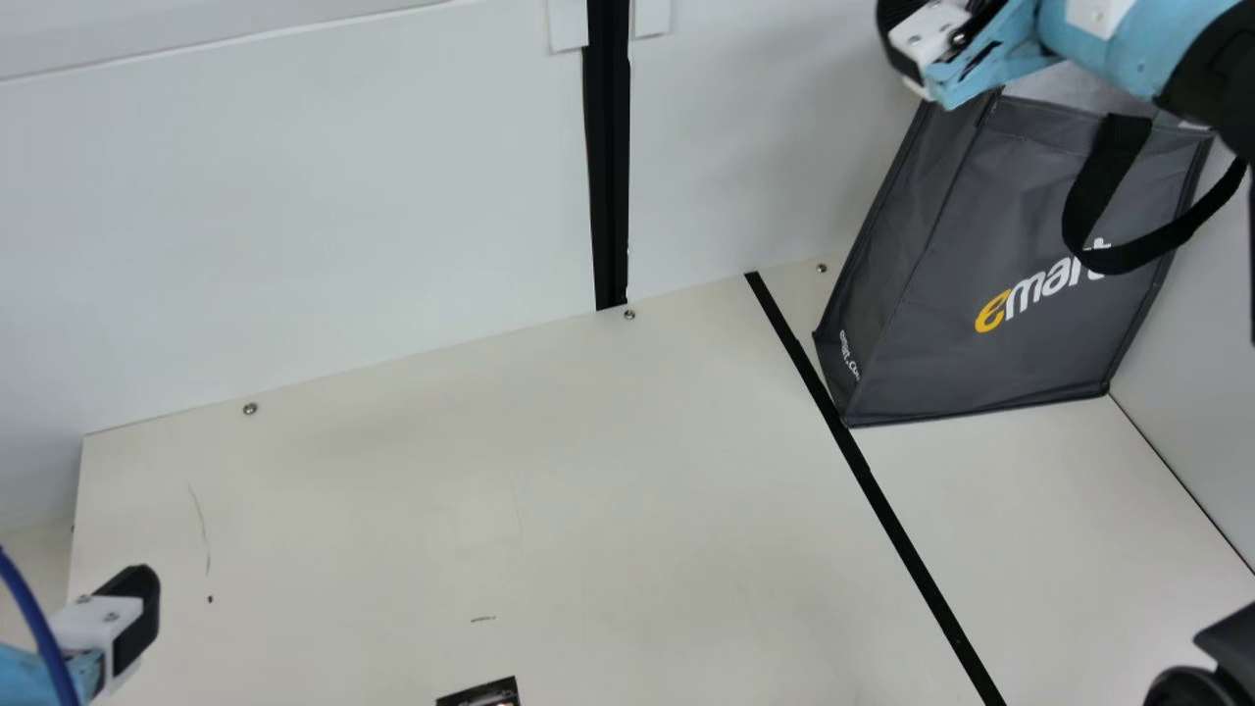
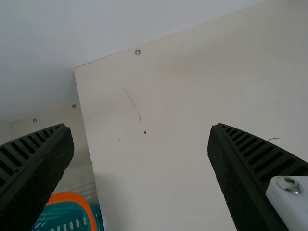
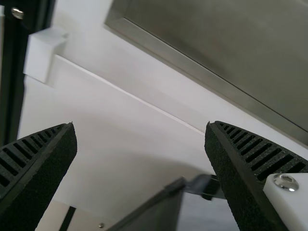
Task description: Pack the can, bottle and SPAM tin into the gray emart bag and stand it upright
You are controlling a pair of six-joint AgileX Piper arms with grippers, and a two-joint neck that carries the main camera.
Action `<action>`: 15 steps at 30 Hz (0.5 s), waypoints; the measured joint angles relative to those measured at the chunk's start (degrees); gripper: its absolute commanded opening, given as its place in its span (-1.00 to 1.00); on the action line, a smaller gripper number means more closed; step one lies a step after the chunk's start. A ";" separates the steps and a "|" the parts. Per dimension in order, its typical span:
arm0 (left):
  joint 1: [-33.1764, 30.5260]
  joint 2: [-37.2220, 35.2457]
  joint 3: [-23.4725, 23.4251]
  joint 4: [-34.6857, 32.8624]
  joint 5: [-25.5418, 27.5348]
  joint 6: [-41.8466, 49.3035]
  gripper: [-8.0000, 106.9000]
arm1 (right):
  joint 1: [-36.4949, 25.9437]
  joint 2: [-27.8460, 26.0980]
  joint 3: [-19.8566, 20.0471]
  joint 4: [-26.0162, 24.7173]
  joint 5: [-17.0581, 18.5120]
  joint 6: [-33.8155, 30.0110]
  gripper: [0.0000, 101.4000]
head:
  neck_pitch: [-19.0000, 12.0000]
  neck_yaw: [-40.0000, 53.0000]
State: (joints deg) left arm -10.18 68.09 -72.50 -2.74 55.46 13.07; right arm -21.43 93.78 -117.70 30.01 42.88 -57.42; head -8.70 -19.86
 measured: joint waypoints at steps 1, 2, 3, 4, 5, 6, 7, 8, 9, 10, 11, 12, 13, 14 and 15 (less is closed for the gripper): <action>0.00 0.00 0.00 0.00 0.00 0.00 0.71 | 0.76 -0.27 0.41 -0.35 -0.11 0.14 0.87 | 0.00 0.00; 0.00 0.00 0.00 0.00 0.00 0.00 0.71 | 1.70 -0.54 0.98 -0.62 -0.26 0.26 0.87 | 0.00 -0.09; 0.00 0.00 0.00 0.00 0.00 0.00 0.71 | 2.65 -0.87 1.61 -0.93 -0.42 0.61 0.87 | 0.00 0.00; 0.00 0.00 0.00 0.00 0.00 0.00 0.71 | 3.58 -1.11 2.12 -1.10 -0.52 0.89 0.87 | 0.00 -0.09; 0.00 0.00 0.00 0.00 0.00 0.00 0.71 | 4.47 -1.40 2.78 -1.32 -0.57 1.20 0.87 | 0.00 -0.09; 0.00 0.00 0.00 0.00 0.00 0.00 0.71 | 5.38 -1.75 3.48 -1.50 -0.57 1.51 0.87 | -0.09 -0.09; 0.00 0.00 0.00 0.00 0.00 0.00 0.71 | 6.23 -2.05 4.18 -1.78 -0.57 1.75 0.87 | 0.00 -0.09; 0.00 0.00 0.00 0.00 0.00 0.00 0.71 | 6.85 -2.31 4.91 -1.91 -0.57 2.01 0.87 | 0.00 0.00; 0.00 0.00 0.00 0.00 0.00 0.00 0.71 | 7.67 -2.62 5.69 -2.16 -0.57 2.31 0.87 | 0.00 0.00; 0.00 0.00 0.00 0.00 0.00 0.00 0.71 | 8.42 -3.00 6.48 -2.26 -0.49 2.69 0.87 | -0.09 -0.09; 0.00 0.00 0.00 0.00 0.00 0.00 0.71 | 8.97 -3.32 7.10 -2.32 -0.49 3.01 0.87 | 0.00 -0.09; 0.00 0.00 0.00 0.00 0.00 0.00 0.71 | 9.69 -3.70 7.95 -2.44 -0.49 3.17 0.87 | -0.09 -0.09; 0.00 0.00 0.00 0.00 0.00 0.00 0.71 | 10.30 -3.99 8.71 -2.66 -0.32 3.46 0.87 | 0.00 -0.09; 0.00 0.00 0.00 0.00 0.00 0.00 0.71 | 10.92 -4.29 9.36 -2.70 -0.32 3.75 0.87 | 0.00 -0.09; 0.00 0.00 0.00 0.00 0.00 0.00 0.71 | 11.49 -4.63 10.24 -2.93 -0.18 4.33 0.87 | 0.00 0.00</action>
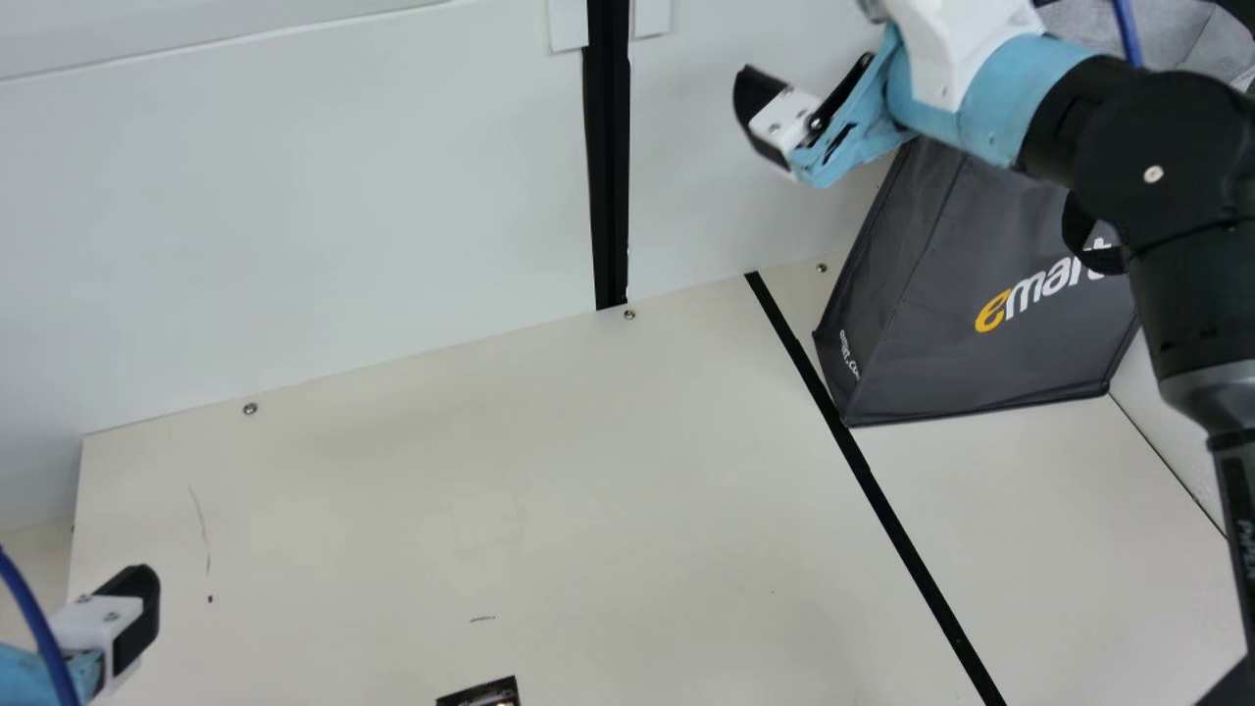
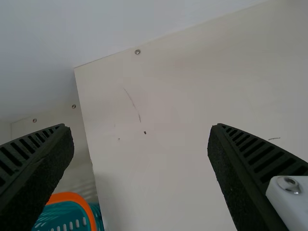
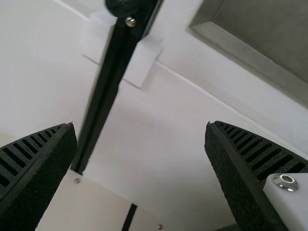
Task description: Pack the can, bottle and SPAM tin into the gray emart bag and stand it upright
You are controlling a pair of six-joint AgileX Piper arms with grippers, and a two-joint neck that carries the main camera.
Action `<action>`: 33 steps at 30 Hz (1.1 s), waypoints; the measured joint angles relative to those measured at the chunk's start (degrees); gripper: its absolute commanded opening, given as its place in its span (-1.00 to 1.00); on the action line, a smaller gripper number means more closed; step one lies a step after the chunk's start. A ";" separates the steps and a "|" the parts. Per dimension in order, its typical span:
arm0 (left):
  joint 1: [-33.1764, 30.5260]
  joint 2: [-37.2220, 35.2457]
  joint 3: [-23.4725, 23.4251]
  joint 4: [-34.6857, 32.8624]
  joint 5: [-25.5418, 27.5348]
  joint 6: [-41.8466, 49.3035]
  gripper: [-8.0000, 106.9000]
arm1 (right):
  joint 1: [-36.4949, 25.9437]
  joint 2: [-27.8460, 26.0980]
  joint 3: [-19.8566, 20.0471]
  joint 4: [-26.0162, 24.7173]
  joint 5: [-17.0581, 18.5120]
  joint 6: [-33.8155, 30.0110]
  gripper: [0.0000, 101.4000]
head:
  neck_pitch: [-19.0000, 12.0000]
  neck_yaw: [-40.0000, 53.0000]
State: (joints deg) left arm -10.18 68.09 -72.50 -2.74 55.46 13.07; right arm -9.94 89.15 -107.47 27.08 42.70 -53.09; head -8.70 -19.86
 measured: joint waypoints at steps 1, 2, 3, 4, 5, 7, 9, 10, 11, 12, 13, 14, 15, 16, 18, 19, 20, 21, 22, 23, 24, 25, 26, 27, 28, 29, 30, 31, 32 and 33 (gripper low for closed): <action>0.00 0.00 0.00 0.00 0.00 0.00 0.71 | 0.53 -0.32 0.83 -0.17 0.26 0.29 0.87 | 0.00 -0.09; 0.00 0.00 0.00 0.00 0.00 0.00 0.71 | 0.91 -0.55 1.65 -0.41 0.43 0.54 0.87 | 0.00 -0.09; 0.00 0.00 0.00 0.00 0.00 0.00 0.71 | 1.39 -0.85 2.48 -0.67 0.58 0.99 0.87 | 0.00 -0.09; 0.00 0.00 0.00 0.00 0.00 0.00 0.71 | 1.80 -1.12 3.28 -0.82 0.83 1.47 0.87 | 0.00 -0.09; 0.00 0.00 0.00 0.00 0.00 0.00 0.71 | 2.10 -1.35 3.88 -0.87 1.12 1.75 0.87 | 0.00 0.00; 0.00 0.00 0.00 0.00 0.00 0.00 0.71 | 2.81 -1.83 5.40 -0.93 1.37 2.47 0.87 | 0.00 -0.09; 0.00 0.00 0.00 0.00 0.00 0.00 0.71 | 3.31 -2.20 6.73 -1.06 1.82 3.15 0.87 | 0.00 0.00; 0.00 0.00 0.00 0.00 0.00 0.00 0.71 | 3.58 -2.35 7.46 -1.16 2.16 3.41 0.87 | 0.00 -0.09; 0.00 0.00 0.00 0.00 0.00 0.00 0.71 | 3.72 -2.47 8.02 -1.31 2.53 3.67 0.87 | 0.00 -0.09; 0.00 0.00 0.00 0.00 0.00 0.00 0.71 | 3.94 -2.59 8.70 -1.29 2.78 3.95 0.87 | 0.00 -0.09; 0.00 0.00 0.00 0.00 0.00 0.00 0.71 | 4.17 -2.73 9.53 -1.39 3.05 4.24 0.87 | 0.00 0.00; 0.00 0.00 0.00 0.00 0.00 0.00 0.71 | 4.25 -2.79 10.05 -1.46 3.36 4.46 0.87 | 0.00 0.00; 0.00 0.00 0.00 0.00 0.00 0.00 0.71 | 4.44 -2.96 10.71 -1.47 3.64 4.66 0.87 | 0.00 -0.09; 0.00 0.00 0.00 0.00 0.00 0.00 0.71 | 4.67 -3.11 11.37 -1.60 3.75 4.83 0.87 | 0.00 -0.09; 0.00 0.00 0.00 0.00 0.00 0.00 0.71 | 4.97 -3.37 12.53 -1.84 4.06 5.19 0.87 | 0.00 0.00; 0.00 0.00 0.00 0.00 0.00 0.00 0.71 | 5.13 -3.43 13.19 -1.89 4.23 5.24 0.87 | -0.09 -0.09; 0.00 0.00 0.00 0.00 0.00 0.00 0.71 | 5.27 -3.55 13.84 -1.89 4.54 5.52 0.87 | -0.09 -0.09; 0.00 0.00 0.00 0.00 0.00 0.00 0.71 | 5.43 -3.67 14.36 -1.89 4.77 5.58 0.87 | 0.00 0.00; 0.00 0.00 0.00 0.00 0.00 0.00 0.71 | 5.62 -3.80 15.05 -1.89 4.98 5.58 0.87 | 0.00 0.00; 0.00 0.00 0.00 0.00 0.00 0.00 0.71 | 5.72 -3.87 15.77 -1.89 5.18 5.63 0.87 | 0.00 0.00; 0.00 0.00 0.00 0.00 0.00 0.00 0.71 | 5.78 -4.00 16.52 -1.89 5.29 5.65 0.87 | 0.00 -0.09; 0.00 0.00 0.00 0.00 0.00 0.00 0.71 | 5.85 -4.13 17.30 -1.89 5.44 5.70 0.87 | 0.00 -0.09; 0.00 0.00 0.00 0.00 0.00 0.00 0.71 | 6.01 -4.33 18.14 -1.89 5.52 5.70 0.87 | 0.00 0.00; 0.00 0.00 0.00 0.00 0.00 0.00 0.71 | 6.08 -4.45 18.81 -1.89 5.62 5.70 0.87 | 0.00 -0.09; 0.00 0.00 0.00 0.00 0.00 0.00 0.71 | 6.14 -4.60 19.66 -1.76 5.62 5.70 0.87 | 0.00 -0.09; 0.00 0.00 0.00 0.00 0.00 0.00 0.71 | 6.26 -4.66 20.57 -1.23 5.71 5.70 0.87 | 0.00 0.00; 0.00 0.00 0.00 0.00 0.00 0.00 0.71 | 6.27 -4.68 21.26 -0.89 5.88 5.63 0.87 | 0.00 0.00; 0.00 0.00 0.00 0.00 0.00 0.00 0.71 | 6.27 -4.73 22.13 -0.73 6.14 5.57 0.87 | 0.00 -0.09; 0.00 0.00 0.00 0.00 0.00 0.00 0.71 | 6.32 -4.73 23.00 -0.42 6.44 5.29 0.87 | 0.00 -0.09; 0.00 0.00 0.00 0.00 0.00 0.00 0.71 | 6.32 -4.73 23.82 -0.19 6.56 5.10 0.87 | -0.09 0.00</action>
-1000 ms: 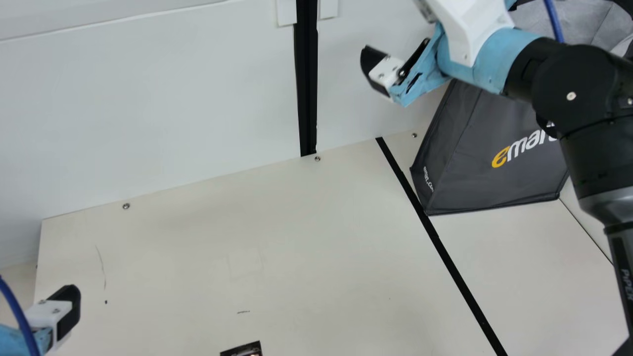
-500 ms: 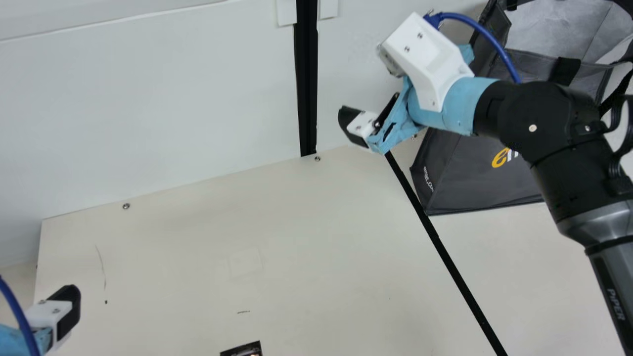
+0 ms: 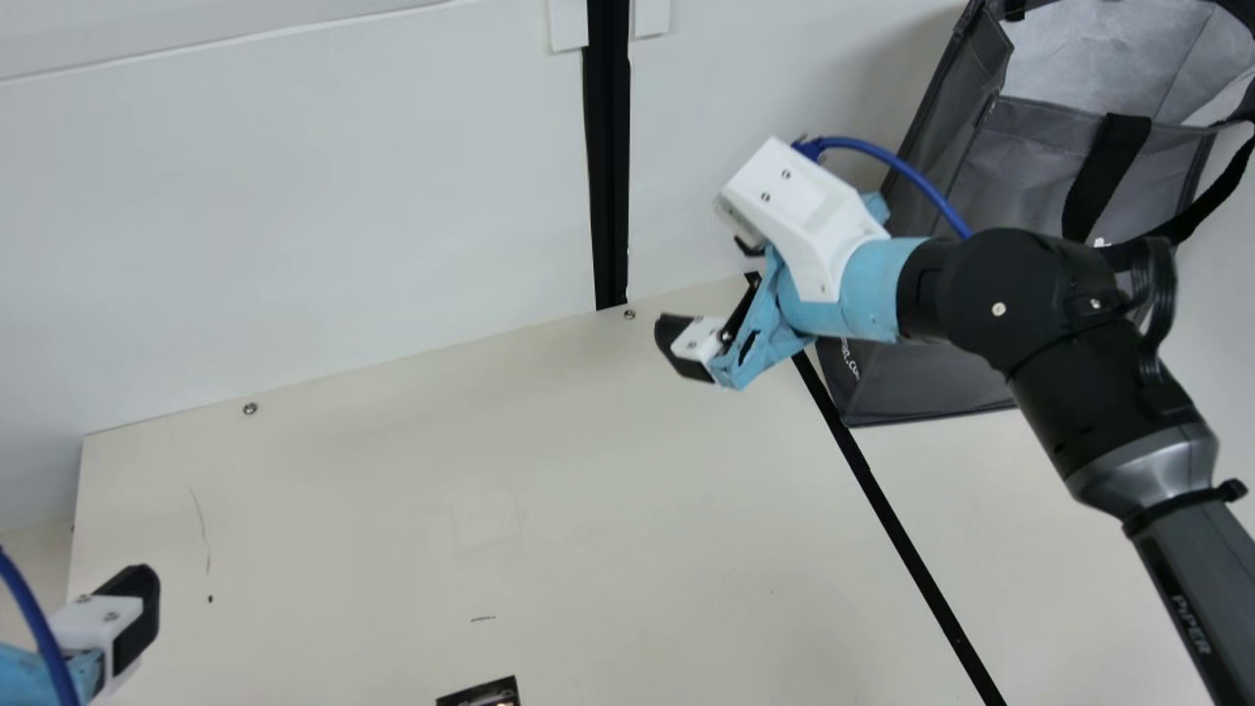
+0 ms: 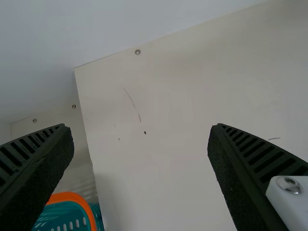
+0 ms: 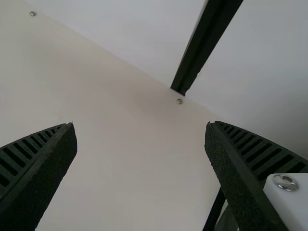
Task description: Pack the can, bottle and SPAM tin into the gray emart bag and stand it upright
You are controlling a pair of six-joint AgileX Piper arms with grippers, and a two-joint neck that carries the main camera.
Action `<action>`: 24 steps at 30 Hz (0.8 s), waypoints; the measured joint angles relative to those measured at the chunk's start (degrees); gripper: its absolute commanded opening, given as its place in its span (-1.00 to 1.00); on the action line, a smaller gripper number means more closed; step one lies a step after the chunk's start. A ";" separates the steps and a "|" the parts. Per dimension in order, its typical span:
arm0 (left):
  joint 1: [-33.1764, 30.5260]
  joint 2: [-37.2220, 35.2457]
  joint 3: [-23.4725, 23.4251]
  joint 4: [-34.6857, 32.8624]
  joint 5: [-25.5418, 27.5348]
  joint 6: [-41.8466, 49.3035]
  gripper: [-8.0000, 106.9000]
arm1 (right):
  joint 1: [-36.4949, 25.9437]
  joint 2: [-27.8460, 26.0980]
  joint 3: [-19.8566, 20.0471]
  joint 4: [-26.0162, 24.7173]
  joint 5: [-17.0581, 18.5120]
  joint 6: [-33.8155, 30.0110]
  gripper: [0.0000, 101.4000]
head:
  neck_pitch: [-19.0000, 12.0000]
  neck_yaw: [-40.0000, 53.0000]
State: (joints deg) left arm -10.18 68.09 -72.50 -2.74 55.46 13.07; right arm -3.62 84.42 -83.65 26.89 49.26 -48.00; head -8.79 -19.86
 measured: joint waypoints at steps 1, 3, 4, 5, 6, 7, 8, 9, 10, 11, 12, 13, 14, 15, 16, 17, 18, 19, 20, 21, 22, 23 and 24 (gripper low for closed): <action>0.00 0.00 0.00 0.00 0.00 0.00 0.71 | 0.00 0.00 0.77 0.52 0.01 -0.23 0.87 | 0.09 -0.09; 0.00 0.00 0.00 0.00 0.00 0.00 0.71 | 0.00 -0.02 2.09 1.08 0.07 -0.84 0.87 | 0.09 -0.09; 0.00 0.00 0.00 0.00 0.00 0.00 0.71 | 0.00 -0.02 2.78 1.51 0.15 -1.13 0.87 | 0.09 -0.09; 0.00 0.00 0.00 0.00 0.00 0.00 0.71 | 0.00 -0.02 3.42 1.86 0.33 -1.50 0.87 | 0.09 -0.09; 0.00 0.00 0.00 0.00 0.00 0.00 0.71 | 0.00 -0.02 3.86 2.15 0.41 -1.69 0.87 | 0.09 -0.09; 0.00 0.00 0.00 0.00 0.00 0.00 0.71 | 0.00 -0.02 4.34 2.40 0.41 -1.93 0.87 | 0.09 -0.09; 0.00 0.00 0.00 0.00 0.00 0.00 0.71 | 0.03 -0.02 4.79 2.62 0.41 -2.05 0.87 | 0.09 -0.09; 0.00 0.00 0.00 0.00 0.00 0.00 0.71 | 0.03 -0.02 5.08 2.77 0.47 -2.17 0.87 | 0.09 -0.09; 0.00 0.00 0.00 0.00 0.00 0.00 0.71 | 0.03 -0.02 5.05 2.70 0.46 -2.17 0.87 | 0.00 0.00; 0.00 0.00 0.00 0.00 0.00 0.00 0.71 | 0.03 -0.02 5.10 2.70 0.40 -2.17 0.87 | 0.09 0.00; 0.00 0.00 0.00 0.00 0.00 0.00 0.71 | 0.03 -0.02 5.10 2.70 0.40 -2.17 0.87 | 0.09 0.00; 0.00 0.00 0.00 0.00 0.00 0.00 0.71 | 0.03 -0.02 5.10 2.75 0.40 -2.17 0.87 | 0.09 0.00; 0.00 0.00 0.00 0.00 0.00 0.00 0.71 | 0.03 -0.02 5.10 2.75 0.40 -2.17 0.87 | 0.09 0.00; 0.00 0.00 0.00 0.00 0.00 0.00 0.71 | 0.03 -0.02 5.10 2.75 0.40 -2.17 0.87 | 0.09 -0.09; 0.00 0.00 0.00 0.00 0.00 0.00 0.71 | 0.03 -0.02 5.10 2.75 0.40 -2.17 0.87 | 0.09 -0.09; 0.00 0.00 0.00 0.00 0.00 0.00 0.71 | 0.03 -0.02 5.10 2.75 0.40 -2.17 0.87 | 0.09 -0.09; 0.00 0.00 0.00 0.00 0.00 0.00 0.71 | 0.03 -0.02 5.10 2.75 0.40 -2.17 0.87 | 0.09 -0.09; 0.00 0.00 0.00 0.00 0.00 0.00 0.71 | 0.03 -0.02 5.10 2.75 0.40 -2.17 0.87 | 0.09 -0.09; 0.00 0.00 0.00 0.00 0.00 0.00 0.71 | 0.03 -0.02 5.10 2.75 0.40 -2.17 0.87 | 0.00 -0.09; 0.00 0.00 0.00 0.00 0.00 0.00 0.71 | 0.03 -0.02 5.10 2.75 0.40 -2.17 0.87 | 0.09 -0.09; 0.00 0.00 0.00 0.00 0.00 0.00 0.71 | 0.03 -0.02 5.10 2.75 0.40 -2.17 0.87 | 0.09 -0.09; 0.00 0.00 0.00 0.00 0.00 0.00 0.71 | 0.03 -0.02 5.10 2.75 0.40 -2.17 0.87 | 0.00 0.00; 0.00 0.00 0.00 0.00 0.00 0.00 0.71 | 0.03 -0.02 5.10 2.75 0.40 -2.17 0.87 | 0.00 -0.09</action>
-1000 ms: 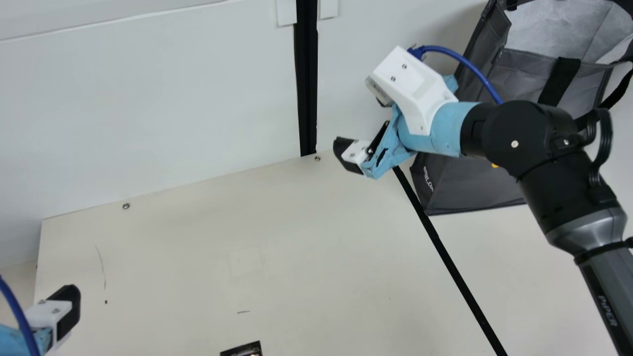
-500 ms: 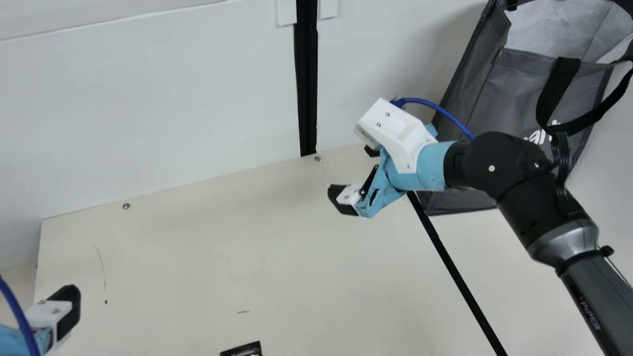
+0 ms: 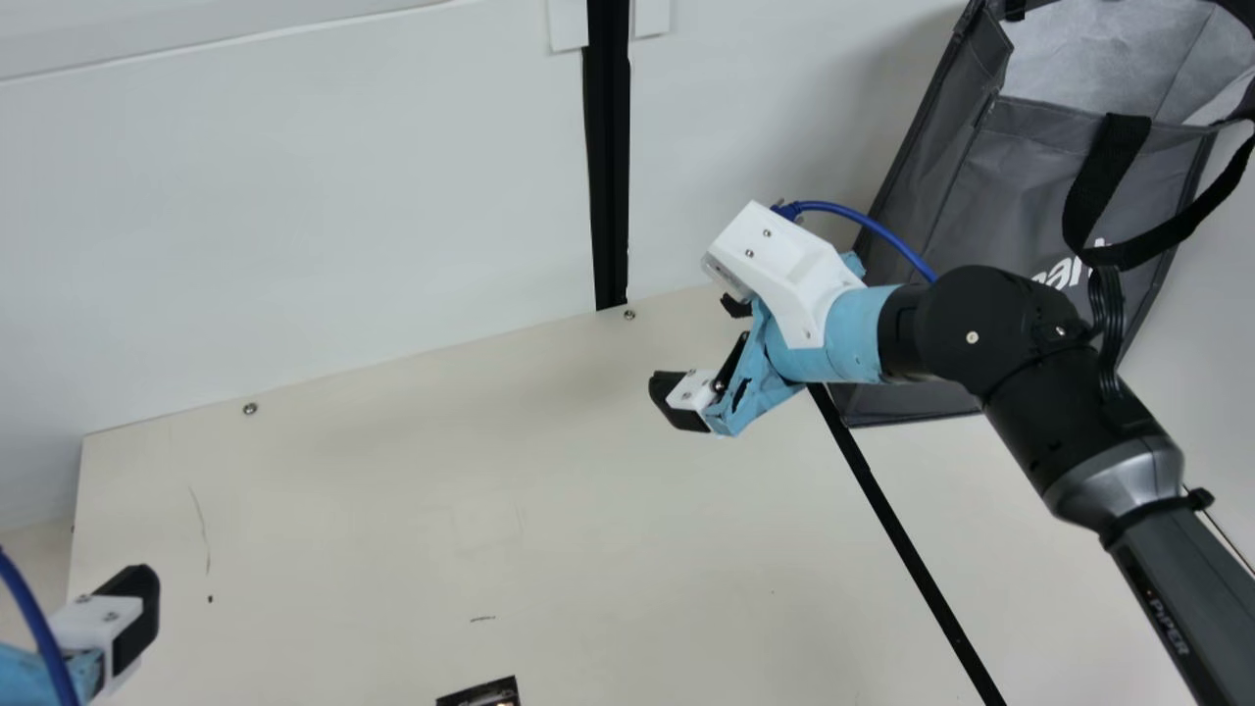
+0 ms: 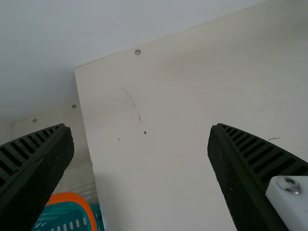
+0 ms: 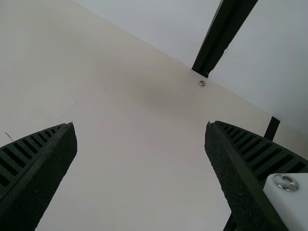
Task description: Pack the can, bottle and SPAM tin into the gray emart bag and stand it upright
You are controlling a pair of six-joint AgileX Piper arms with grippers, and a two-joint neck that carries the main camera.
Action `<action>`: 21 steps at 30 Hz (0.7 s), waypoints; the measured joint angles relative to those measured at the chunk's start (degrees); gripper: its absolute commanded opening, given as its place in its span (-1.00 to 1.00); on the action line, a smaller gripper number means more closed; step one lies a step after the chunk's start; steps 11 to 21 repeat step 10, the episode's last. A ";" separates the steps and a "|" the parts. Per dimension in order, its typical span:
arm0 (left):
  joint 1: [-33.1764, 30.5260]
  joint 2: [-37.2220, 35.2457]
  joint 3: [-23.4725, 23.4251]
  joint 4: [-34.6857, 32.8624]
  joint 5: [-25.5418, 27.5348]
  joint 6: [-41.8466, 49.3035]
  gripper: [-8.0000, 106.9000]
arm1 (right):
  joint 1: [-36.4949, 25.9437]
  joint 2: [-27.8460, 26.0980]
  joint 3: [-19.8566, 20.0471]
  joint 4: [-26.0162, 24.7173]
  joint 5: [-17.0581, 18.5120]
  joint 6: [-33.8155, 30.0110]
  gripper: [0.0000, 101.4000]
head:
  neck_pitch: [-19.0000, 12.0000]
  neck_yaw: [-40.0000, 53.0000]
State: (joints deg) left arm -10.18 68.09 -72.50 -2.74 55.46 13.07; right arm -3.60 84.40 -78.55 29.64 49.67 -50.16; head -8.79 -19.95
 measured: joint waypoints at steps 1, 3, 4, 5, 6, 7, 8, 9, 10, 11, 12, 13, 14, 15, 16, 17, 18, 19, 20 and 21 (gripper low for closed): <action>0.00 0.00 0.00 0.00 0.00 0.00 0.71 | 0.00 0.00 0.00 0.00 0.00 0.00 0.87 | 0.09 0.09; 0.00 0.00 0.00 0.00 0.00 0.00 0.71 | 0.00 0.00 0.00 0.00 0.00 0.00 0.87 | 0.09 0.09; 0.00 0.00 0.00 0.00 0.00 0.00 0.71 | 0.00 0.00 0.00 0.00 0.00 0.00 0.87 | 0.09 0.00; 0.00 0.00 0.00 0.00 0.00 0.00 0.71 | 0.00 0.00 0.00 0.00 0.00 0.00 0.87 | 0.09 0.00; 0.00 0.00 0.00 0.00 0.00 0.00 0.71 | 0.00 0.00 0.00 0.00 0.00 0.00 0.87 | 0.09 0.09; 0.00 0.00 0.00 0.00 0.00 0.00 0.71 | 0.00 0.00 0.00 0.00 0.00 0.00 0.87 | 0.09 0.00; 0.00 0.00 0.00 0.00 0.00 0.00 0.71 | 0.00 0.00 0.00 0.00 0.00 0.00 0.87 | 0.09 0.00; 0.00 0.00 0.00 0.00 0.00 0.00 0.71 | 0.00 0.00 0.00 0.00 0.00 0.00 0.87 | 0.09 0.09; 0.00 0.00 0.00 0.00 0.00 0.00 0.71 | 0.00 0.00 0.00 0.00 0.00 0.00 0.87 | 0.09 0.09; 0.00 0.00 0.00 0.00 0.00 0.00 0.71 | 0.00 0.00 0.00 0.00 0.00 0.00 0.87 | 0.09 0.09; 0.00 0.00 0.00 0.00 0.00 0.00 0.71 | 0.00 0.00 0.00 0.00 0.00 0.00 0.87 | 0.09 0.09; 0.00 0.00 0.00 0.00 0.00 0.00 0.71 | 0.00 0.00 0.00 0.00 0.00 0.00 0.87 | 0.09 0.09; 0.00 0.00 0.00 0.00 0.00 0.00 0.71 | 0.00 0.00 0.00 0.00 0.00 0.00 0.87 | 0.09 0.09; 0.00 0.00 0.00 0.00 0.00 0.00 0.71 | 0.00 0.00 0.00 0.00 0.00 0.00 0.87 | 0.09 0.09; 0.00 0.00 0.00 0.00 0.00 0.00 0.71 | 0.00 0.00 0.00 0.00 0.00 0.00 0.87 | 0.09 0.09; 0.00 0.00 0.00 0.00 0.00 0.00 0.71 | 0.00 0.00 0.00 0.00 0.00 0.00 0.87 | 0.09 0.09; 0.00 0.00 0.00 0.00 0.00 0.00 0.71 | 0.00 0.00 0.00 0.00 0.00 0.00 0.87 | 0.09 0.09; 0.00 0.00 0.00 0.00 0.00 0.00 0.71 | 0.00 0.00 0.00 0.00 0.00 0.00 0.87 | 0.09 0.09; 0.00 0.00 0.00 0.00 0.00 0.00 0.71 | 0.00 0.00 0.00 0.00 0.00 0.00 0.87 | 0.09 0.09; 0.00 0.00 0.00 0.00 0.00 0.00 0.71 | 0.00 0.00 0.00 0.00 0.00 0.00 0.87 | 0.09 0.09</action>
